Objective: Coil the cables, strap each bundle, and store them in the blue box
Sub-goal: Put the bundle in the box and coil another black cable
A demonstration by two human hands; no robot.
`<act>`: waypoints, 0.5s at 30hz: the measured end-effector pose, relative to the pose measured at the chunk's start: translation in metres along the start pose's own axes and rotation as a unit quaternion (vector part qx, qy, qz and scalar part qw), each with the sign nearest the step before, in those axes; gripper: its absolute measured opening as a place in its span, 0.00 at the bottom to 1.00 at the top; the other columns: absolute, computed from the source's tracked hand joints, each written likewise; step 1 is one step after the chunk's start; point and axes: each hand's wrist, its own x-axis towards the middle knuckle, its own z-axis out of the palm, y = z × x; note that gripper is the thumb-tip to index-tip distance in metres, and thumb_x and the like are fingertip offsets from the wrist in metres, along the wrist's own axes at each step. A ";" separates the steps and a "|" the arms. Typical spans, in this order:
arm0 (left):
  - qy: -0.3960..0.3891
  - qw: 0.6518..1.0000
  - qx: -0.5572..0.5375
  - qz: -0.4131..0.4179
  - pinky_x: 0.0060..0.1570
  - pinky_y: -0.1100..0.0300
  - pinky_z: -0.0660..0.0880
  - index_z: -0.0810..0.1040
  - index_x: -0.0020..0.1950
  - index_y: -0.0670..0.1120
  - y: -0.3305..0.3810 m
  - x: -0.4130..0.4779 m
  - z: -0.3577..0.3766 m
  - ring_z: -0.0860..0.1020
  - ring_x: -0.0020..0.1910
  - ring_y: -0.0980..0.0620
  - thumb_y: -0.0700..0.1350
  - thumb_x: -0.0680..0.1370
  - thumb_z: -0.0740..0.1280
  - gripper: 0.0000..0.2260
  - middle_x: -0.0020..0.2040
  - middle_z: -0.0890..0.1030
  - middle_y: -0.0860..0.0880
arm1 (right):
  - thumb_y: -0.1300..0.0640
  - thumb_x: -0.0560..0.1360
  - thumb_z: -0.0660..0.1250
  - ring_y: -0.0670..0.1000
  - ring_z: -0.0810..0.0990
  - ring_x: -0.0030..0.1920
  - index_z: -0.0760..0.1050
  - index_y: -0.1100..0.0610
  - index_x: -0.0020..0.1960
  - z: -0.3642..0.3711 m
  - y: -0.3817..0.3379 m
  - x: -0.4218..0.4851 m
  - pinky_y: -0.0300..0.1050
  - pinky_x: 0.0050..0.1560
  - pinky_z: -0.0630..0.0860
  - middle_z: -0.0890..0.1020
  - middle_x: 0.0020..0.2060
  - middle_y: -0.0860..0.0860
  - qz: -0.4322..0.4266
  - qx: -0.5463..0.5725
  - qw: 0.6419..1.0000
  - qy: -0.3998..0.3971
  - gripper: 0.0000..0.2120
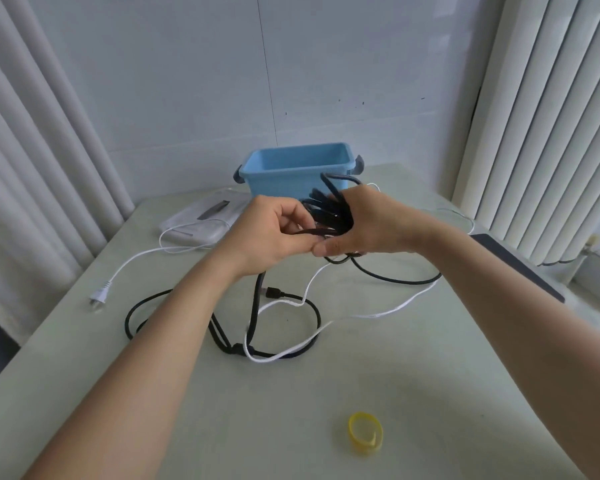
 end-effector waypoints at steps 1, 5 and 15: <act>0.001 1.000 0.019 -0.008 0.36 0.61 0.68 0.81 0.41 0.45 -0.002 0.000 -0.003 0.71 0.31 0.54 0.40 0.71 0.78 0.06 0.31 0.78 0.48 | 0.45 0.67 0.79 0.40 0.75 0.30 0.77 0.54 0.40 0.000 0.002 0.002 0.32 0.32 0.72 0.78 0.31 0.45 0.004 -0.037 0.999 0.028 0.16; -0.001 0.999 0.026 -0.032 0.36 0.61 0.70 0.81 0.42 0.46 -0.006 -0.001 -0.017 0.71 0.29 0.55 0.37 0.74 0.74 0.05 0.31 0.77 0.50 | 0.44 0.67 0.77 0.40 0.82 0.39 0.82 0.57 0.47 -0.009 0.006 0.004 0.37 0.41 0.77 0.85 0.39 0.46 0.024 -0.022 0.989 0.141 0.18; 0.055 0.996 -0.047 -0.056 0.58 0.49 0.79 0.80 0.47 0.45 -0.035 0.004 -0.018 0.85 0.43 0.52 0.39 0.79 0.71 0.02 0.40 0.86 0.49 | 0.52 0.78 0.68 0.44 0.57 0.21 0.68 0.53 0.36 -0.054 0.025 -0.001 0.38 0.29 0.63 0.58 0.22 0.44 0.190 0.627 0.725 0.215 0.15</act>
